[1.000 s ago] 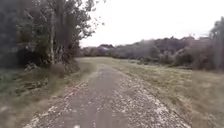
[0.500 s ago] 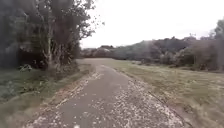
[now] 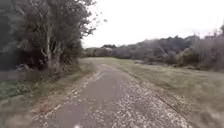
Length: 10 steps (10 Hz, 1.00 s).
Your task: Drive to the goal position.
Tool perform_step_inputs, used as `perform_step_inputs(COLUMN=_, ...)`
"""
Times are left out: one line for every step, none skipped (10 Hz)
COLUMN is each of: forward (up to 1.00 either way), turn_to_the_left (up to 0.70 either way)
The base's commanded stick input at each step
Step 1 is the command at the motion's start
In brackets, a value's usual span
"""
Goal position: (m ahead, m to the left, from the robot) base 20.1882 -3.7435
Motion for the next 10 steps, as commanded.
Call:
perform_step_inputs(forward=0.60, turn_to_the_left=0.00)
perform_step_inputs(forward=0.60, turn_to_the_left=0.06)
perform_step_inputs(forward=0.60, turn_to_the_left=0.08)
perform_step_inputs(forward=0.60, turn_to_the_left=0.08)
perform_step_inputs(forward=0.60, turn_to_the_left=0.00)
perform_step_inputs(forward=0.60, turn_to_the_left=0.00)
perform_step_inputs(forward=0.60, turn_to_the_left=0.00)
perform_step_inputs(forward=0.60, turn_to_the_left=0.00)
perform_step_inputs(forward=0.60, turn_to_the_left=0.00)
perform_step_inputs(forward=0.60, turn_to_the_left=0.00)
